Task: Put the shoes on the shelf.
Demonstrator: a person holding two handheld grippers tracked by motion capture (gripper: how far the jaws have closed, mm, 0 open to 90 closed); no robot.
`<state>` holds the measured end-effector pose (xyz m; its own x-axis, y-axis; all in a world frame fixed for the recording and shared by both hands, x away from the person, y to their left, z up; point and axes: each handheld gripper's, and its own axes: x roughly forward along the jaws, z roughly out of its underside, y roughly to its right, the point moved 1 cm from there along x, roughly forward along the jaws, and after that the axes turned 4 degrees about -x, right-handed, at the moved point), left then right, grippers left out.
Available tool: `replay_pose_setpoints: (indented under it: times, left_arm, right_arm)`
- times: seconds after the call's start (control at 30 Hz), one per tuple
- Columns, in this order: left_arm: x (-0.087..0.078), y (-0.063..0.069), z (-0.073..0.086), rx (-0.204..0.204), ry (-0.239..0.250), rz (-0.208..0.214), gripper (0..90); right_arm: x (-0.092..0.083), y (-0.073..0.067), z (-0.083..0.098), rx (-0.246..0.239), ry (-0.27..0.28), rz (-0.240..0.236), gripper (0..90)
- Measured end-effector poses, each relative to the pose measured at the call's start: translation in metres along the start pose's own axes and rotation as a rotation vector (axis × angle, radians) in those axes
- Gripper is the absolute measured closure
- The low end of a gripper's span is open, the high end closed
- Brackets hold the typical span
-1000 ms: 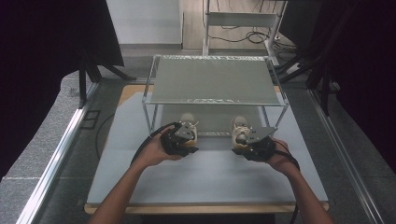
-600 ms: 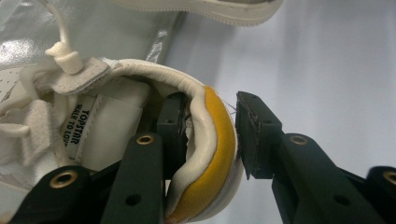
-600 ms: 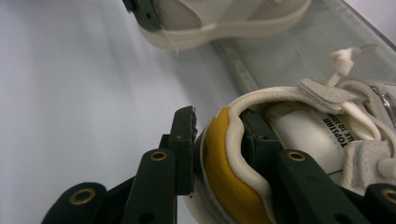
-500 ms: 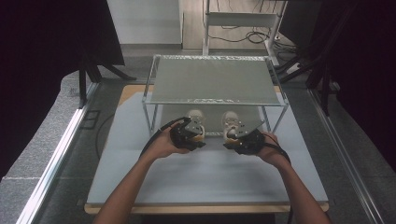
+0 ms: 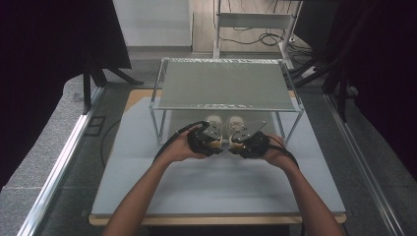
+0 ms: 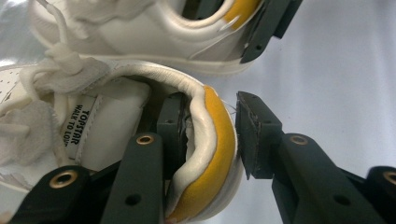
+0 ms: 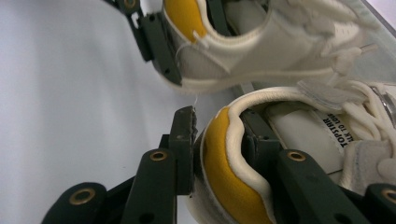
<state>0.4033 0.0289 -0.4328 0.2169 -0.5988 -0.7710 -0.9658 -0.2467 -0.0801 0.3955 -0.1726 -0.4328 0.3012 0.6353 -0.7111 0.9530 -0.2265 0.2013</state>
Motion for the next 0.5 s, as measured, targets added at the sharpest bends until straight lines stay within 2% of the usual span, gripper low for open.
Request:
replay_pose_setpoints:
  times: [0.17,0.23,0.27,0.5]
  left_arm:
    - [0.006,-0.003,-0.004,0.014,0.008,0.0,64.4]
    - [0.008,-0.007,-0.004,0.007,0.01,0.002,64.4]
    - [0.011,-0.007,-0.003,-0.018,0.015,0.009,64.3]
    - [0.025,-0.015,0.005,-0.031,-0.017,0.015,62.0]
  right_arm:
    - [0.003,0.006,0.0,0.004,0.009,0.0,68.8]
    - [0.004,0.008,0.002,0.008,0.005,0.004,68.8]
    - [0.006,0.01,0.003,0.008,0.005,0.002,68.8]
    - [0.024,0.015,0.008,0.018,-0.033,-0.001,67.8]
